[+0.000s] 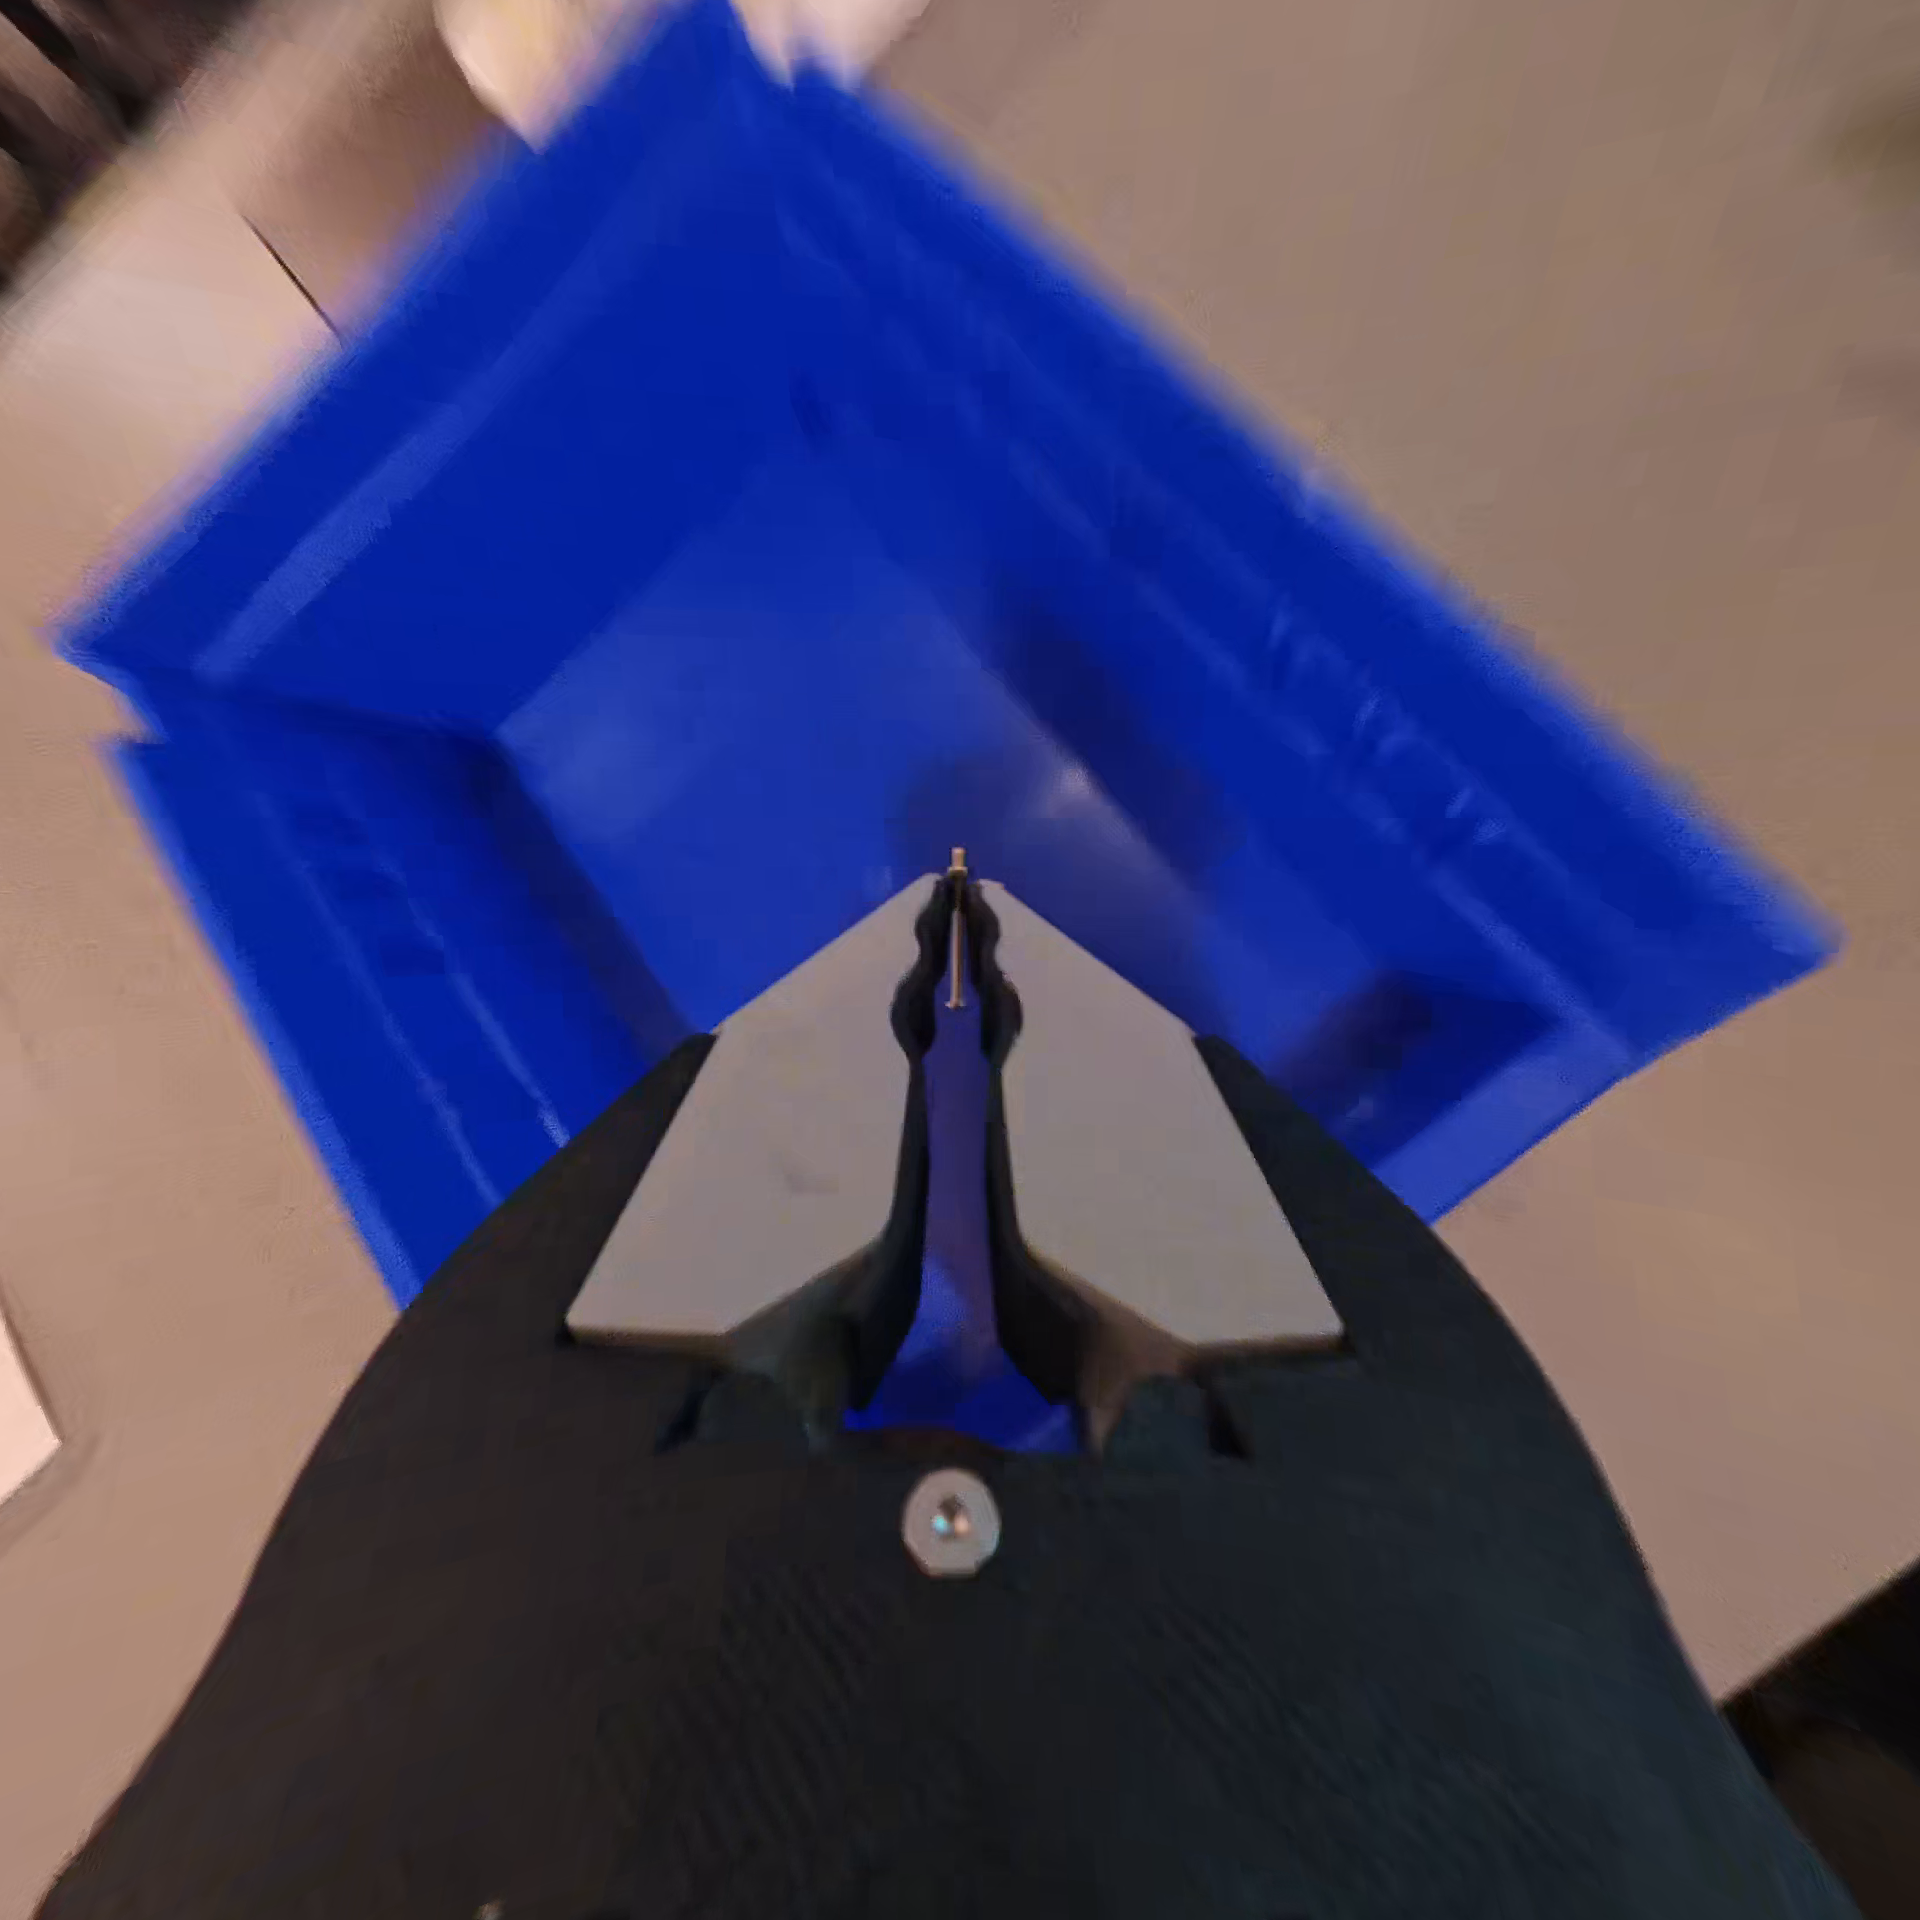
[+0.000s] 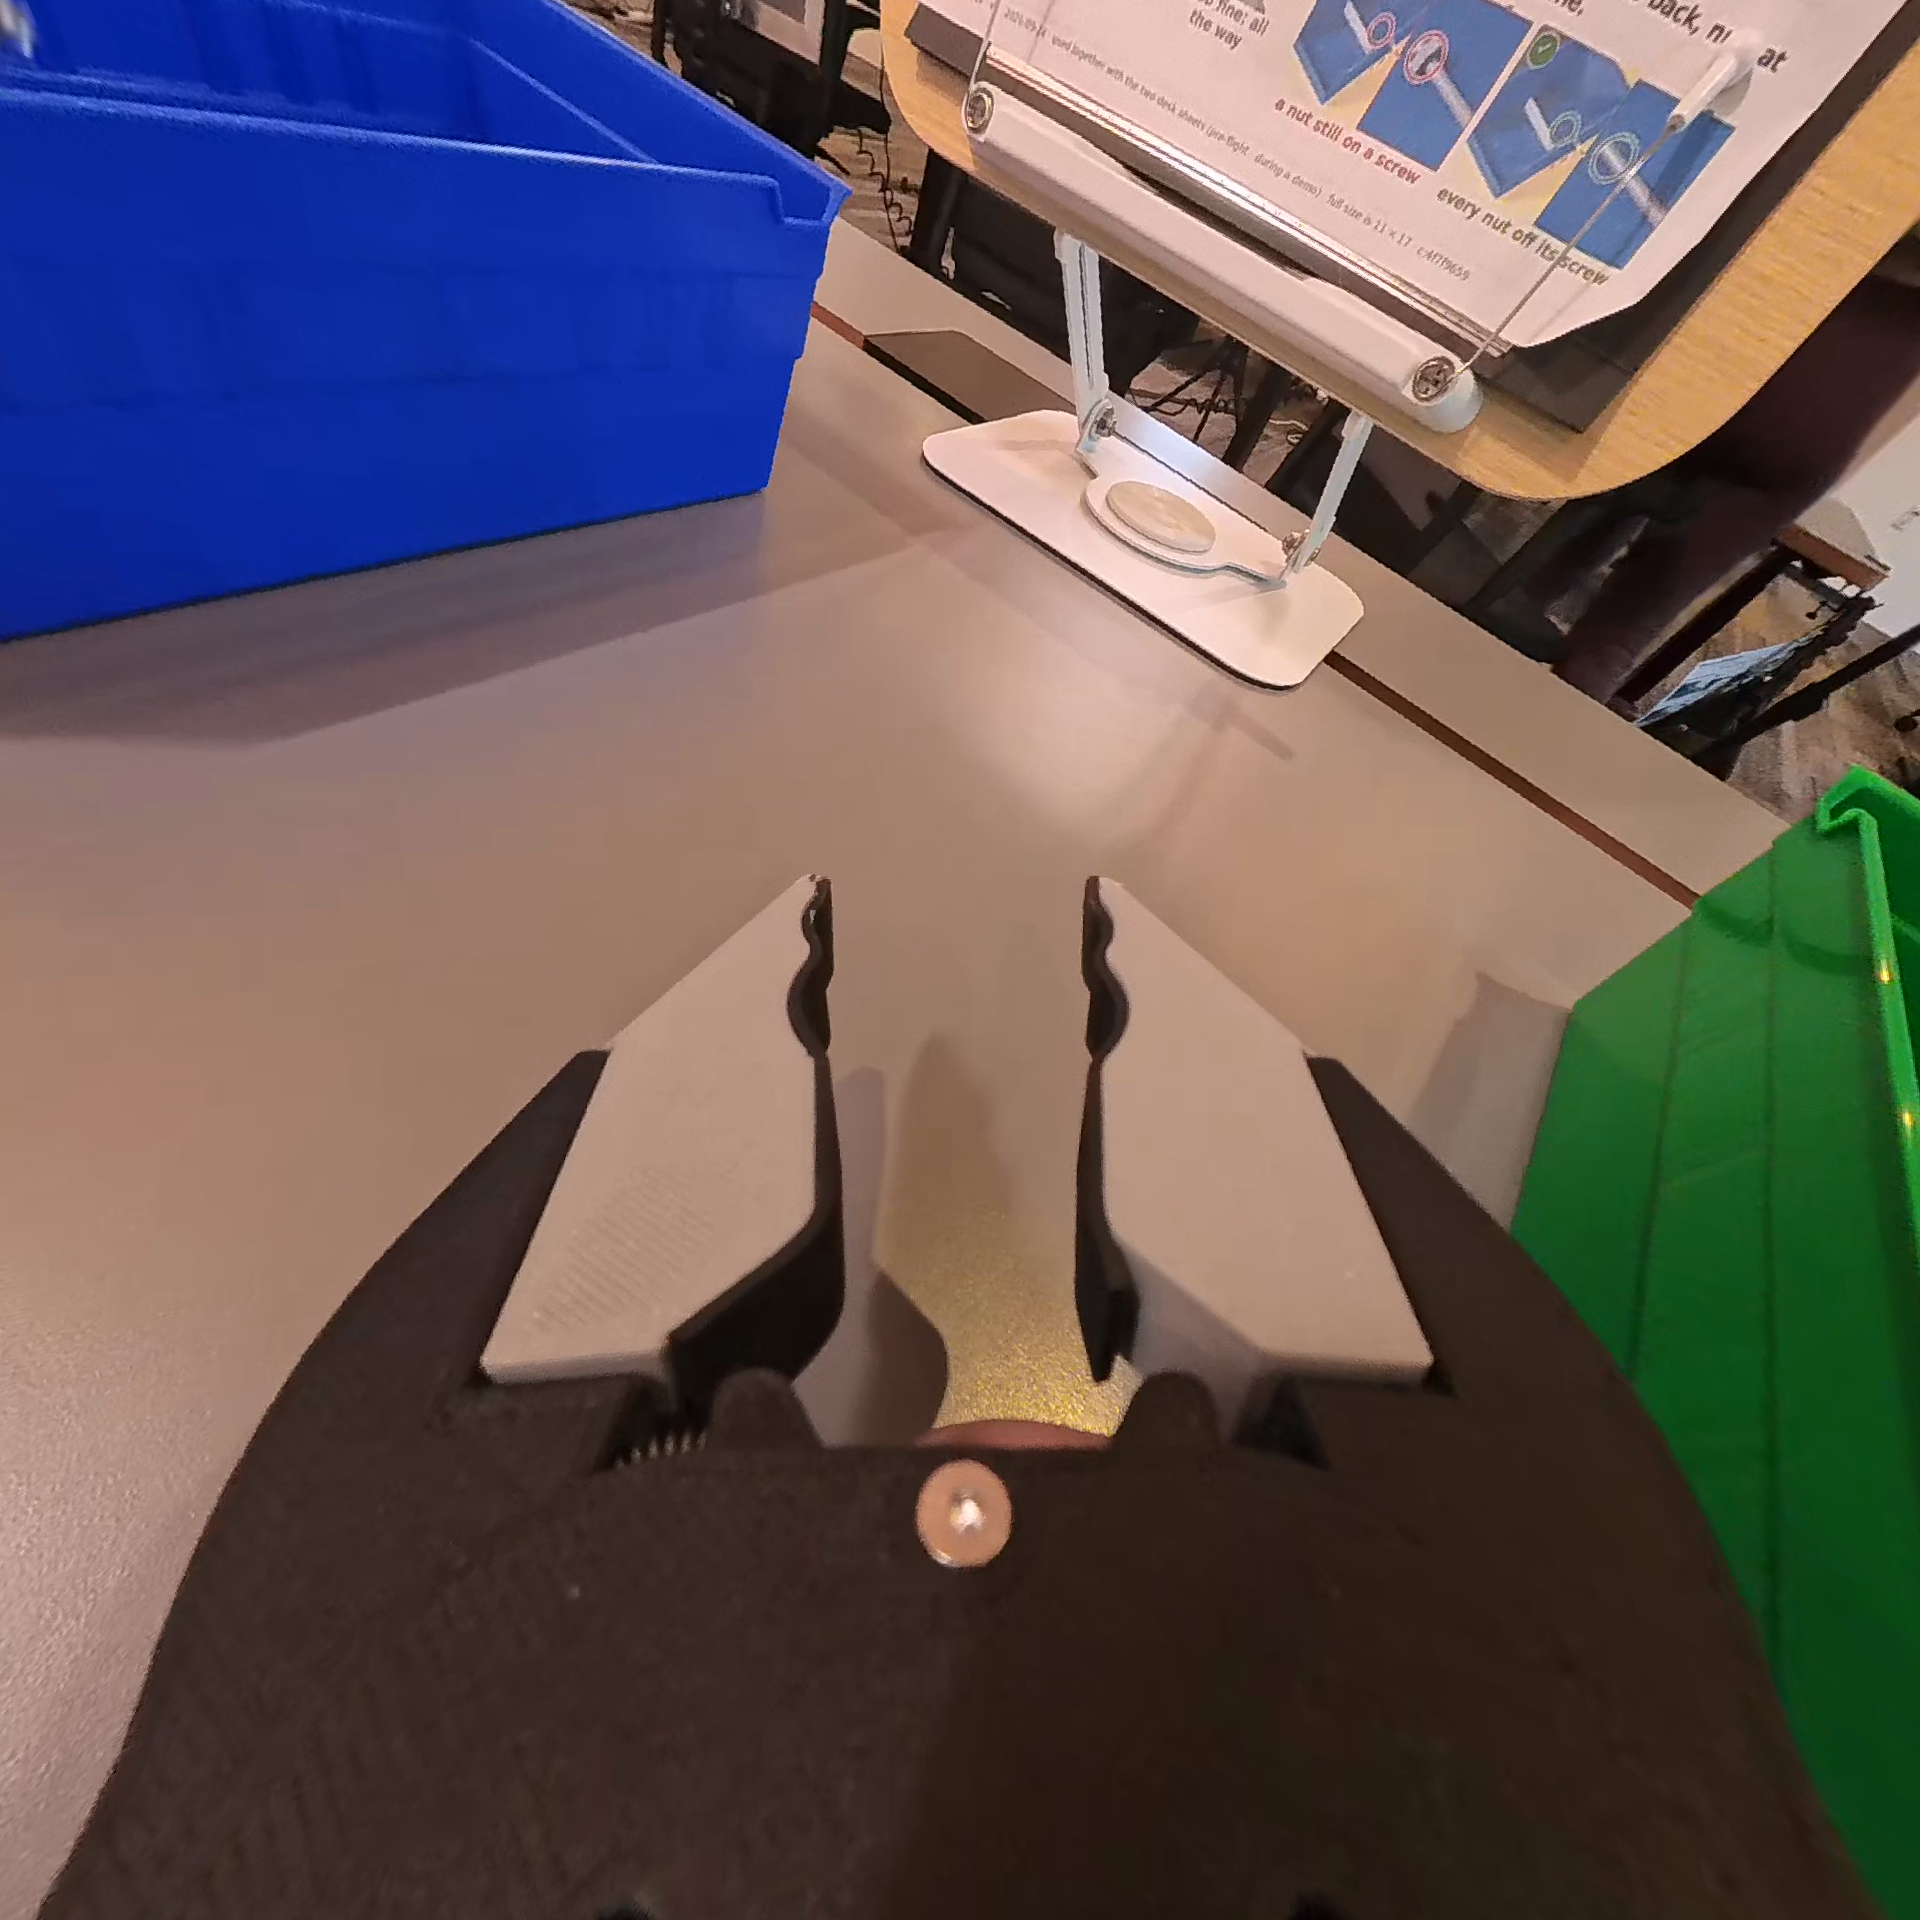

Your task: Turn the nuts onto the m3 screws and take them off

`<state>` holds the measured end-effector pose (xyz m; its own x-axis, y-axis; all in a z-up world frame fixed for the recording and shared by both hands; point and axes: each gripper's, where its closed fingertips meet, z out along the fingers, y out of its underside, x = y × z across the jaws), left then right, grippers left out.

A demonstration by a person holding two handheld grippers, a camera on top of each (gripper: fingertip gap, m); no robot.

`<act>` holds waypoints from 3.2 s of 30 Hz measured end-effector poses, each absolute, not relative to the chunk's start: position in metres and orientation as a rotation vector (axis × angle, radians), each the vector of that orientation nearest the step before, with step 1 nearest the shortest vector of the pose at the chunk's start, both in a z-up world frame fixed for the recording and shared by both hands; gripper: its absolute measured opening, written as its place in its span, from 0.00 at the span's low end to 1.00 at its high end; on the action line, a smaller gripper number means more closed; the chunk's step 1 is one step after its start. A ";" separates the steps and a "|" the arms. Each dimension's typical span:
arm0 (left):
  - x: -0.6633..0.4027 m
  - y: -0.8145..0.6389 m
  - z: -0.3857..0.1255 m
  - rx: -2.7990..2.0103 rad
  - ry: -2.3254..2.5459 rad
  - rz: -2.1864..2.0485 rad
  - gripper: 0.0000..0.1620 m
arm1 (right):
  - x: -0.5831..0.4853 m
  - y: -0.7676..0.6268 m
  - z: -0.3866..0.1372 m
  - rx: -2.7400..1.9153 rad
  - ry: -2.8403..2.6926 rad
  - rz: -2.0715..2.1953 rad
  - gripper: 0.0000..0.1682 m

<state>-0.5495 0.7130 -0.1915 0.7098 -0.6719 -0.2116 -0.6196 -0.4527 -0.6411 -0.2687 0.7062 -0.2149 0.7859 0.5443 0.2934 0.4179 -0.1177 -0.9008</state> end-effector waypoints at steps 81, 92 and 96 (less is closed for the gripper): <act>-0.290 0.633 -0.163 -1.470 0.961 -1.050 0.00 | -0.312 0.640 -0.151 -1.463 -0.750 1.112 0.04; -0.287 0.636 -0.174 -1.531 0.971 -1.030 0.00 | -0.312 0.642 -0.154 -1.479 -0.766 1.052 0.01; -0.286 0.634 -0.177 -1.518 1.007 -0.985 0.00 | -0.315 0.639 -0.156 -1.480 -0.786 1.051 0.01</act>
<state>-0.2858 0.6343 -0.1767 0.3156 -0.9447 0.0893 -0.1100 -0.1299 -0.9854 -0.3150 0.6393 -0.1562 0.3856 0.9029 -0.1900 -0.0722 -0.1757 -0.9818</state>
